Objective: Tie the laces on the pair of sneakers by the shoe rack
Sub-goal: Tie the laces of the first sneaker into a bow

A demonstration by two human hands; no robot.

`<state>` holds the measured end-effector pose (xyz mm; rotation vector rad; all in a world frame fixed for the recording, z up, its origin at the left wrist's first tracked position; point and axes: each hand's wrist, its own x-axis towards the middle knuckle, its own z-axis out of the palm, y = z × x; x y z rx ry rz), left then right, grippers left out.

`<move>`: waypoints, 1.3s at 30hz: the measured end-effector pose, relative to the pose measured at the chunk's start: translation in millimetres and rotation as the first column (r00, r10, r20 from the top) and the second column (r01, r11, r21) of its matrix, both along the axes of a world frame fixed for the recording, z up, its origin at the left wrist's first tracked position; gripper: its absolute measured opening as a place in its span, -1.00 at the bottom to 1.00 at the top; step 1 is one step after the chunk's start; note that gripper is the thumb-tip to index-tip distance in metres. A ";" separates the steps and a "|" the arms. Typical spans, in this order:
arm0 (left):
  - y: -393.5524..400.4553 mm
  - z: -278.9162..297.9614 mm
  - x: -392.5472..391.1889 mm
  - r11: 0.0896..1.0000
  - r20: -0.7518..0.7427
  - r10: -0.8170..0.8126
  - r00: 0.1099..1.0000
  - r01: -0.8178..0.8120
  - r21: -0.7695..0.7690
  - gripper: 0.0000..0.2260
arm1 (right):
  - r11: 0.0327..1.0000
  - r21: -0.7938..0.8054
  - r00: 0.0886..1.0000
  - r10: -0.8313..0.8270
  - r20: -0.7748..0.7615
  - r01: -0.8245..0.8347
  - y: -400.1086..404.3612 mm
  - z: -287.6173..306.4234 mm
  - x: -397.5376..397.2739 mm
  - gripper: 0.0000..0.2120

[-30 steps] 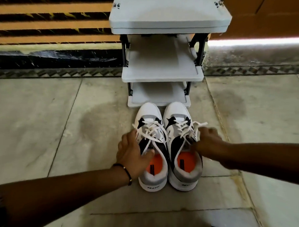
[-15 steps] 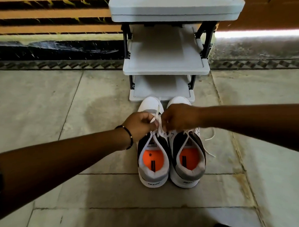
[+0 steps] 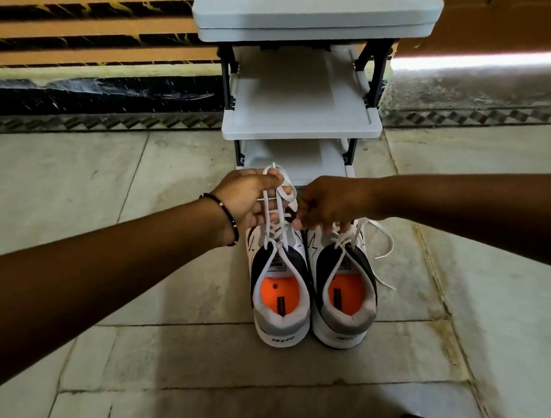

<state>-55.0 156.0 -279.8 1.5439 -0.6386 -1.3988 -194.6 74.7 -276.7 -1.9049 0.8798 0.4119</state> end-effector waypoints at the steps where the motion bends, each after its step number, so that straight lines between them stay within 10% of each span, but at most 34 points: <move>1: -2.3 4.4 0.9 0.999 0.001 0.006 1.000 -0.006 -0.038 -0.92 | 1.000 0.018 1.000 0.006 0.017 -0.006 2.6 -0.9 1.0 -0.83; 7: -21.3 30.8 9.7 0.983 0.036 0.085 0.996 -0.078 -0.167 -0.83 | 0.977 0.169 0.964 -0.166 0.210 0.131 16.8 -7.5 12.5 -0.78; 15: 6.4 -3.3 14.3 0.968 0.018 0.103 0.995 -0.105 0.230 -0.87 | 0.850 0.268 0.842 -0.508 0.183 0.454 14.6 -21.2 7.9 -0.81; 23: -0.4 8.2 1.9 0.967 0.323 -0.119 0.939 0.184 -0.176 -0.83 | 0.984 0.065 0.894 -0.179 0.411 0.167 26.7 -15.3 15.0 -0.84; 32: 9.2 1.7 16.2 0.935 0.679 -0.300 0.670 0.347 0.072 -0.80 | 0.953 0.045 0.835 -0.284 0.471 0.299 16.1 -11.5 2.3 -0.79; 39: 16.6 8.0 18.1 0.810 0.295 -0.586 0.755 0.533 0.244 -0.80 | 0.923 0.195 0.823 -0.385 0.417 0.332 14.7 -3.4 0.0 -0.85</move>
